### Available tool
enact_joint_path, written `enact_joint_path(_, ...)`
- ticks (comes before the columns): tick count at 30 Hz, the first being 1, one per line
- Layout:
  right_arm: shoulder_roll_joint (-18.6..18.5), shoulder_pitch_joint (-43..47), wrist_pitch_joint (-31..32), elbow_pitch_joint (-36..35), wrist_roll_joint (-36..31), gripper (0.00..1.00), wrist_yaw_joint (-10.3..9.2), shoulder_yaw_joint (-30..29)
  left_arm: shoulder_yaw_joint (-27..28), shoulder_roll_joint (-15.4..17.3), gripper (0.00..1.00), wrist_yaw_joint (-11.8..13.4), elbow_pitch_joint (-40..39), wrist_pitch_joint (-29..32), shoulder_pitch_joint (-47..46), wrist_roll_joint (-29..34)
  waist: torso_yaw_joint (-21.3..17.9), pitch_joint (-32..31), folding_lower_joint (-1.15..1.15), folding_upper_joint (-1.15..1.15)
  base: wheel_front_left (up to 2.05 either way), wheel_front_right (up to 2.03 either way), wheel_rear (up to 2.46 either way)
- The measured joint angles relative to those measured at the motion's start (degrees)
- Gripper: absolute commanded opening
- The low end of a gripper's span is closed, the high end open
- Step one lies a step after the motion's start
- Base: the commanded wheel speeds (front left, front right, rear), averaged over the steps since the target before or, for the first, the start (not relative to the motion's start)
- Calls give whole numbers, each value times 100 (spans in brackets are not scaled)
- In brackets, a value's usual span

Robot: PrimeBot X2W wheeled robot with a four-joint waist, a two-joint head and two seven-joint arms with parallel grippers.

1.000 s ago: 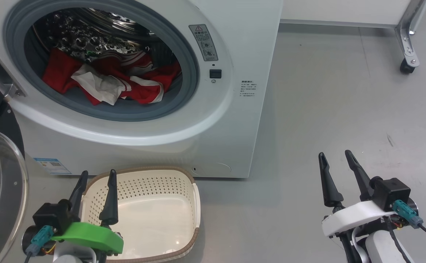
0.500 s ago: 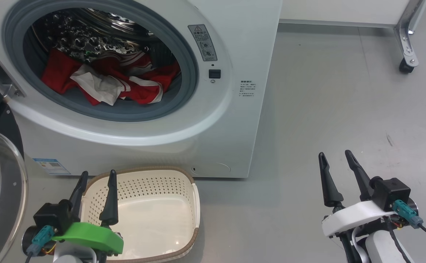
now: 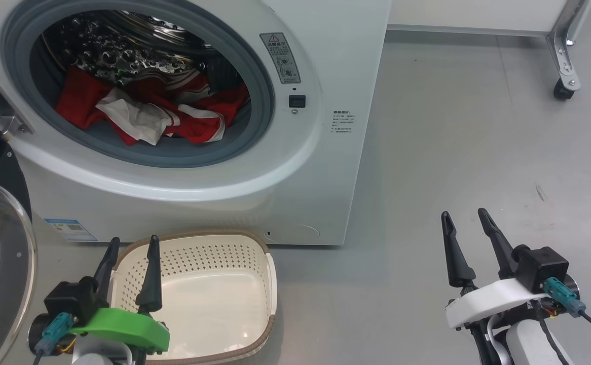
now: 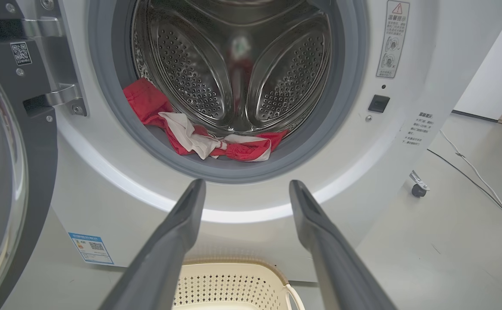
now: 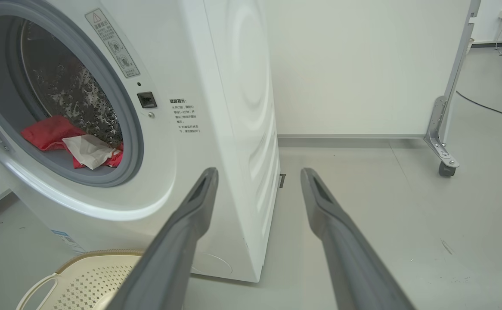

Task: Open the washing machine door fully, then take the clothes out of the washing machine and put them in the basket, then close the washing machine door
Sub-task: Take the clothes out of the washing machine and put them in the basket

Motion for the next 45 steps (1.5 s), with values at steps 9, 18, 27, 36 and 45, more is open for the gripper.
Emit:
enact_joint_path(9,2,-79,0,-58,0,100,0,110,30,44,100,91,-10,-1,-6,204,-92,190,0,0,0,0,0)
enact_joint_path(18,-4,-163,0,-153,-47,100,0,268,109,185,100,368,-87,-1,-291,505,-243,631,0,0,0,0,0)
enact_joint_path(27,-7,-406,0,-274,-54,100,0,378,203,410,100,565,-120,119,-842,720,-420,1178,0,0,0,0,0)
enact_joint_path(36,-3,-923,0,-411,-68,100,0,594,530,926,100,870,4,575,-1731,907,-746,1819,0,0,0,0,0)
enact_joint_path(45,16,-1098,-1,-430,20,100,0,728,680,1589,100,983,339,1115,-2597,1263,-1257,2286,0,0,0,0,0)
